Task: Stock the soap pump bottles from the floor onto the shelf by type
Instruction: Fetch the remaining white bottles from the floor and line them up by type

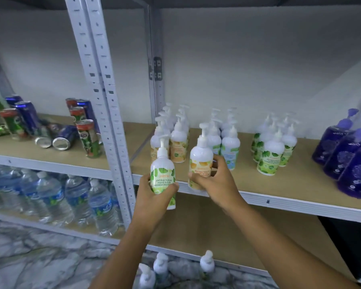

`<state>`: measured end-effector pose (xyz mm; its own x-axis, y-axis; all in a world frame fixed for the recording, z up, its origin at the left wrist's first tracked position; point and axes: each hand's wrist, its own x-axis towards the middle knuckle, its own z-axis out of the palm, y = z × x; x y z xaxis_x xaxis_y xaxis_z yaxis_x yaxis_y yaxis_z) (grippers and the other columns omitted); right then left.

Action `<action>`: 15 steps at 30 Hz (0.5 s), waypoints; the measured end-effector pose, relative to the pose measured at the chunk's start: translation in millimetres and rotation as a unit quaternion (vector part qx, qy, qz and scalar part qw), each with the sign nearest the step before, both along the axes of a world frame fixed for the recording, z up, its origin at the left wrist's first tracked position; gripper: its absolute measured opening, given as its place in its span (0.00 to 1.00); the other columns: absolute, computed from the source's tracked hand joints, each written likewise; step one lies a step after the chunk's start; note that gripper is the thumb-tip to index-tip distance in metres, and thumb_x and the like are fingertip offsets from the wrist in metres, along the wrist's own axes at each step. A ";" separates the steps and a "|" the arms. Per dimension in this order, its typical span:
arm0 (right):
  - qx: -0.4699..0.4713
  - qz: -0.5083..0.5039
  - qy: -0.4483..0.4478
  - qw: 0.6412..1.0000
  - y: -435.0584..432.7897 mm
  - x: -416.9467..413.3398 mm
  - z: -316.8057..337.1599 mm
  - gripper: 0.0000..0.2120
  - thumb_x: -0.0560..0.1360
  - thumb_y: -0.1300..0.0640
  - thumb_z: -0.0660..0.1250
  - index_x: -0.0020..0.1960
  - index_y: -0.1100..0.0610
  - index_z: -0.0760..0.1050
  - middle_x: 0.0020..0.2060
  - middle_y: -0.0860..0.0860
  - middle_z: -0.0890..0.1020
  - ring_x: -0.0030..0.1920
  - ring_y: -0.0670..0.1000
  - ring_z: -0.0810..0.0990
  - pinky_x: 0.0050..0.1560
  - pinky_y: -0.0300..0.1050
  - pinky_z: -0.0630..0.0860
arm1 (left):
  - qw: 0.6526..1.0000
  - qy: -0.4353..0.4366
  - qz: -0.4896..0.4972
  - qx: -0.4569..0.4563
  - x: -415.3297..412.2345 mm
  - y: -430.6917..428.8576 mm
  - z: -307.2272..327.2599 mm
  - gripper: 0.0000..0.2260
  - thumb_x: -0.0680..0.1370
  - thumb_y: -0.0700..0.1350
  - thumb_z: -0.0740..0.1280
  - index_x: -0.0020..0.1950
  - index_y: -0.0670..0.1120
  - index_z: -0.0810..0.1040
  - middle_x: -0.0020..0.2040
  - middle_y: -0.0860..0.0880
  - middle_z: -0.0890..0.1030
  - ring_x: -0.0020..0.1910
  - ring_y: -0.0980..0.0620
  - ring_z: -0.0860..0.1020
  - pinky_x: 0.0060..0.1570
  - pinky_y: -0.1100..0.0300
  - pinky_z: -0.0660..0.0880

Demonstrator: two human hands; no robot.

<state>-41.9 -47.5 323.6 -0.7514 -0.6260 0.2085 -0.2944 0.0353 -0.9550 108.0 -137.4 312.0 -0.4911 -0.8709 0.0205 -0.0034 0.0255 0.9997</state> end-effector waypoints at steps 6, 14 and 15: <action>0.002 -0.011 0.008 1.000 -49.1 3.9 -10.9 0.29 0.68 0.55 0.80 0.62 0.48 0.67 0.50 0.37 0.77 0.50 0.38 0.78 0.51 0.41 0.76 | 1.000 0.005 0.013 0.001 13.5 -27.4 4.5 0.16 0.74 0.44 0.76 0.57 0.48 0.73 0.48 0.47 0.81 0.43 0.54 0.81 0.28 0.72 0.73; 0.016 -0.020 0.021 0.999 -76.7 4.2 -22.8 0.32 0.68 0.58 0.80 0.63 0.47 0.64 0.51 0.37 0.76 0.48 0.36 0.78 0.46 0.31 0.75 | 0.999 0.016 0.030 0.020 22.2 -44.6 5.0 0.15 0.74 0.44 0.75 0.54 0.51 0.71 0.46 0.49 0.80 0.41 0.55 0.80 0.27 0.71 0.73; 0.025 -0.024 0.027 0.999 -77.4 3.3 -26.4 0.33 0.68 0.60 0.80 0.63 0.48 0.63 0.52 0.40 0.76 0.49 0.38 0.78 0.44 0.29 0.74 | 0.999 0.019 0.030 0.026 23.3 -44.3 5.4 0.16 0.74 0.44 0.75 0.56 0.50 0.71 0.46 0.49 0.80 0.41 0.54 0.80 0.27 0.71 0.73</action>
